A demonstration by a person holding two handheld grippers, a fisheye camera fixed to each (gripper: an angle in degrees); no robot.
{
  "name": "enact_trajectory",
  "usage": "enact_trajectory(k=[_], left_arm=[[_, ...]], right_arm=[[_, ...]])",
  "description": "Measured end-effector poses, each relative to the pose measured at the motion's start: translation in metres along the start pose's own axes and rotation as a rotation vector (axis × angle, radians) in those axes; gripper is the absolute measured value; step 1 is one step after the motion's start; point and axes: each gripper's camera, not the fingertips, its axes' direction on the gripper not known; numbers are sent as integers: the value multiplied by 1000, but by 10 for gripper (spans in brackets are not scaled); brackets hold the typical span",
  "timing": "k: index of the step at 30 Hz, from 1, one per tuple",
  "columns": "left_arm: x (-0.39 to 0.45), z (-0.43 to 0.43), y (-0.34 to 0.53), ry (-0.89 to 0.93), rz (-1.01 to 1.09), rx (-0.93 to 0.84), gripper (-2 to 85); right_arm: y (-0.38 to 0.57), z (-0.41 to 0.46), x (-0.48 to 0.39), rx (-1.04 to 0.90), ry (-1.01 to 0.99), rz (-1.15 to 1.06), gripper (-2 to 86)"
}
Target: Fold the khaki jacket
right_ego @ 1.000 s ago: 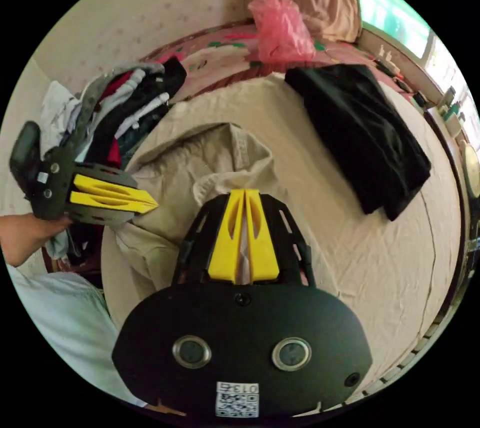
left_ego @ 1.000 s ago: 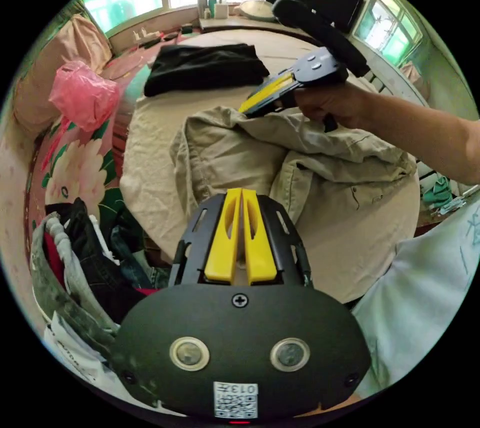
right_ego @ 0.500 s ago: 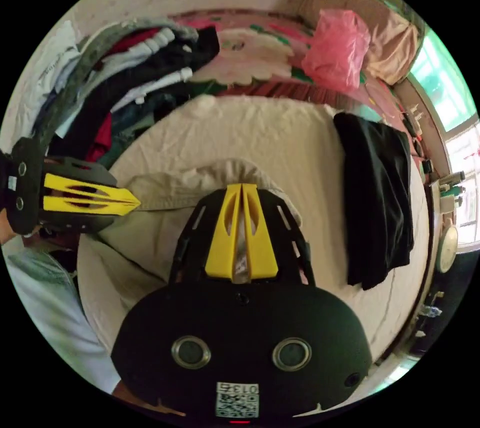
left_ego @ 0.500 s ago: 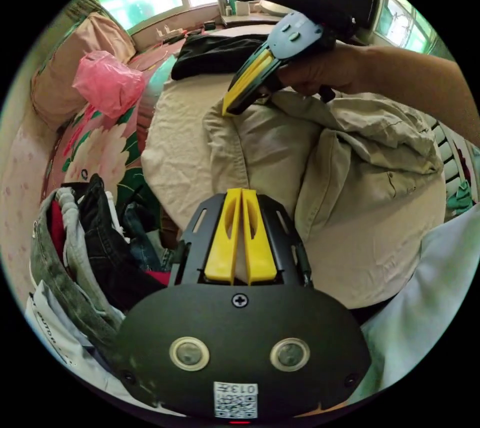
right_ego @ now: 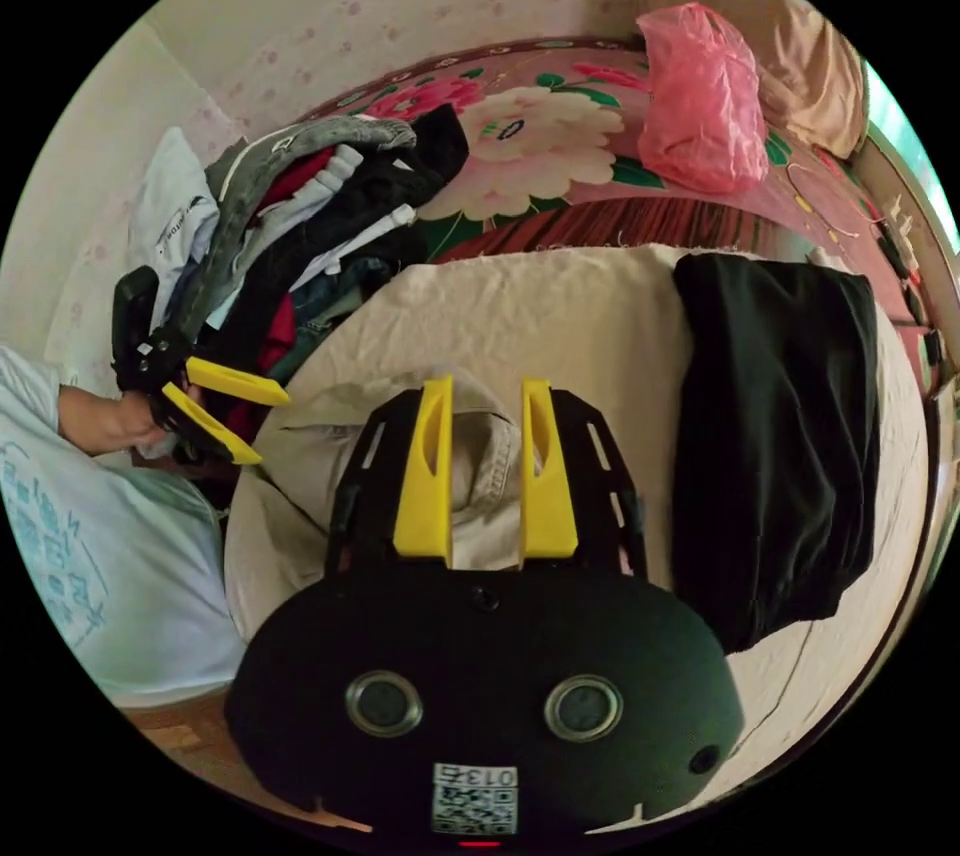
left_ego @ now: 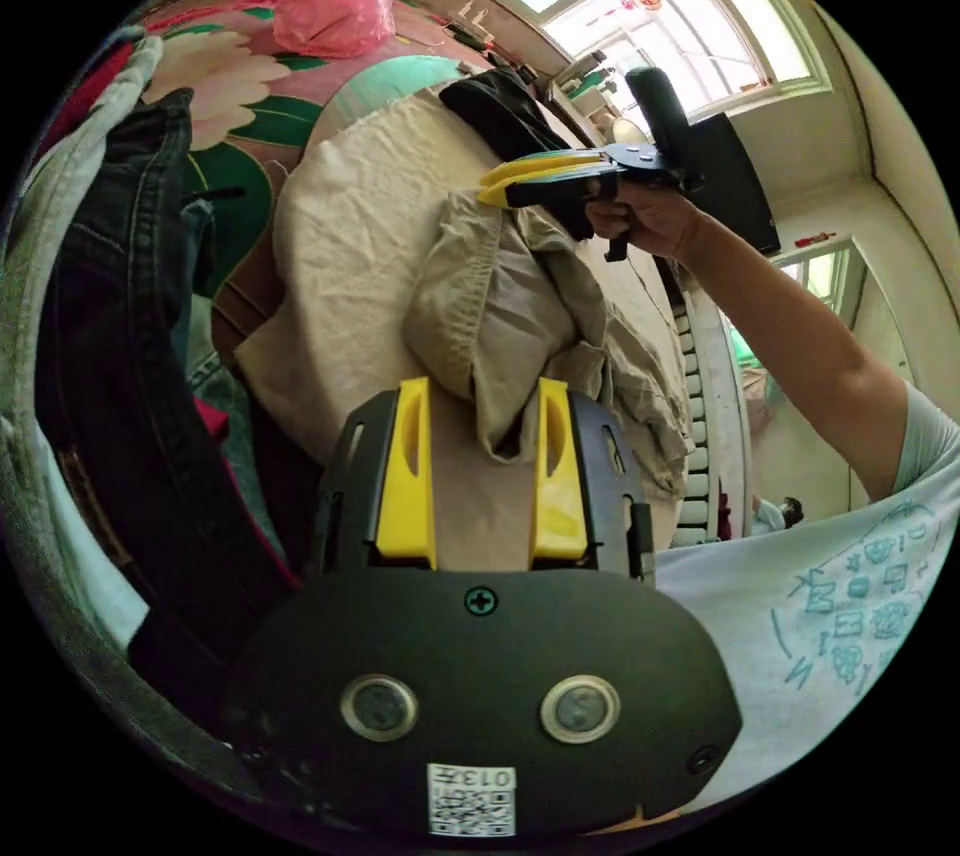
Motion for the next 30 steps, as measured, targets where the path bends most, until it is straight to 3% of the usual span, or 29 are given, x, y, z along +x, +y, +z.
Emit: enact_trajectory(k=[5, 10, 16, 22, 30], left_arm=[[-23, 24, -10, 127, -66, -78, 36], [-28, 21, -8, 208, -64, -15, 12], [34, -1, -8, 210, 151, 40, 6], [149, 9, -3, 249, 472, 47, 6], [350, 118, 35, 313, 912, -92, 9]], right_arm=[[-2, 5, 0, -93, -8, 7, 73], [4, -11, -27, -116, 118, -82, 46], [61, -109, -62, 78, 236, -185, 39], [199, -237, -96, 289, 395, -171, 32], [457, -331, -144, 445, 627, 118, 11]])
